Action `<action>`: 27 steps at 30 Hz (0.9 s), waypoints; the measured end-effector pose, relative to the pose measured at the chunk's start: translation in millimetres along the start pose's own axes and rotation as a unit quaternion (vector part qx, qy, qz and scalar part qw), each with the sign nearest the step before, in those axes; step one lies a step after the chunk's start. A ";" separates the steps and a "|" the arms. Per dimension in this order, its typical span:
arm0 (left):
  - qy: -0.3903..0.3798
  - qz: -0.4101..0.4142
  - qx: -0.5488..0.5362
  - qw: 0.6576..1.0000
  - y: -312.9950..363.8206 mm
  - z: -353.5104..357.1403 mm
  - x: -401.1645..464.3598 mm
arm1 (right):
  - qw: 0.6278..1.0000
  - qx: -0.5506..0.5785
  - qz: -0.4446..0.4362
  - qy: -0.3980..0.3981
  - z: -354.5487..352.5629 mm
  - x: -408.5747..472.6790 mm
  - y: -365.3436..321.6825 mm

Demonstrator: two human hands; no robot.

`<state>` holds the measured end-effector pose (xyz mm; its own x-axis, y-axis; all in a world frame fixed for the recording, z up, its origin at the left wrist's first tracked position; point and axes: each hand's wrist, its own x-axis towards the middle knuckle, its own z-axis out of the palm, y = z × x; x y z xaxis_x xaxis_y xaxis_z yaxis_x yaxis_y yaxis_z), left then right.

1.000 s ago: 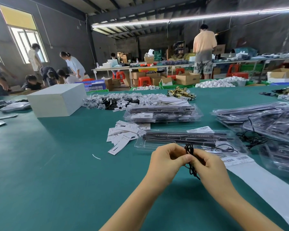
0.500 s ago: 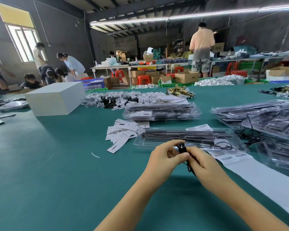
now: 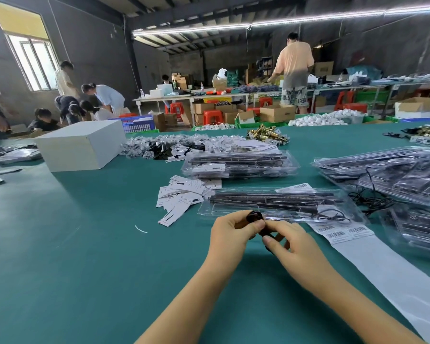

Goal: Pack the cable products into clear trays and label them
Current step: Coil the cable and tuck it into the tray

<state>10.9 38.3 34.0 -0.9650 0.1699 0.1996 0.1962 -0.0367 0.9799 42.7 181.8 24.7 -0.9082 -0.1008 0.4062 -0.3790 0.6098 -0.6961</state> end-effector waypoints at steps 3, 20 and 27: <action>0.006 -0.047 -0.071 0.996 -2.0 2.6 -0.9 | 0.998 -0.055 0.016 0.036 3.6 -3.3 -0.8; -0.047 -0.092 -0.164 0.981 -8.0 10.8 -2.1 | 0.963 0.249 0.079 0.068 4.2 1.5 3.3; 0.007 -0.124 -0.258 0.958 -2.8 5.1 2.4 | 0.981 0.121 0.093 0.119 2.5 1.8 8.6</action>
<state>9.0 43.9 31.7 -0.9739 0.2230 -0.0429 -0.1478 -0.4789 0.8653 37.4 184.9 17.9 -0.9097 0.1980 0.3650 -0.2676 0.3926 -0.8799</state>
